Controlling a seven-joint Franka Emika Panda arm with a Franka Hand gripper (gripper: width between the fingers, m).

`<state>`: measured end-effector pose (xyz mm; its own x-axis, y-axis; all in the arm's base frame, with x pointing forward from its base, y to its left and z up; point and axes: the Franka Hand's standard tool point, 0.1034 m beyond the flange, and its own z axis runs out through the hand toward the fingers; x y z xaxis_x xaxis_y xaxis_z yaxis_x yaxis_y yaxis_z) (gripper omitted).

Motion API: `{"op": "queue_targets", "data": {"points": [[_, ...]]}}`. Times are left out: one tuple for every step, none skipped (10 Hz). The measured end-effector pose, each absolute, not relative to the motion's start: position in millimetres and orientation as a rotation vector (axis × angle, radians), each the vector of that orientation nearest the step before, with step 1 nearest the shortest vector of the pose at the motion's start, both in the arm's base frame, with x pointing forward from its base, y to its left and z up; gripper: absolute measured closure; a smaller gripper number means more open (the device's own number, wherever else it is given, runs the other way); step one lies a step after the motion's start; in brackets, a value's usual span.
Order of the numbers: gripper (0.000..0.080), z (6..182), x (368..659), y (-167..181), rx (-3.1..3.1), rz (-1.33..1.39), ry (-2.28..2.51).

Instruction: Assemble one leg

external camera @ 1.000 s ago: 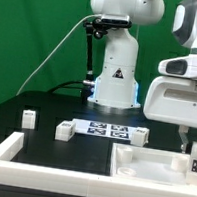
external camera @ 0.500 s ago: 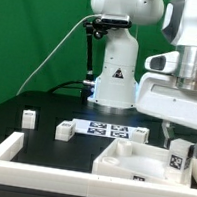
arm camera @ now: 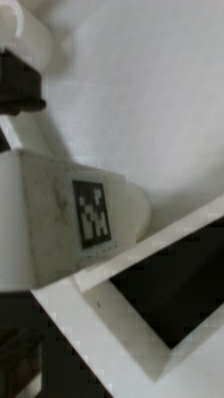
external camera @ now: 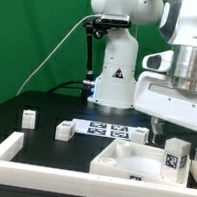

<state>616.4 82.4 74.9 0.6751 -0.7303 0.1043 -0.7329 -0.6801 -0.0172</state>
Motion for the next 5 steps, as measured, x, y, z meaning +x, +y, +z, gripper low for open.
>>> {"op": "queue_targets", "data": {"points": [[0.0155,74.9,616.4,82.5,2.851,0.160,-1.245],[0.0155,74.8,616.4,82.4,2.851,0.160,-1.245],[0.0151,74.8,616.4,82.4,2.851,0.160,-1.245],[0.0151,74.8,616.4,82.4,2.851,0.160,-1.245],[0.0151,74.8,616.4,82.4,2.851,0.160,-1.245]]}}
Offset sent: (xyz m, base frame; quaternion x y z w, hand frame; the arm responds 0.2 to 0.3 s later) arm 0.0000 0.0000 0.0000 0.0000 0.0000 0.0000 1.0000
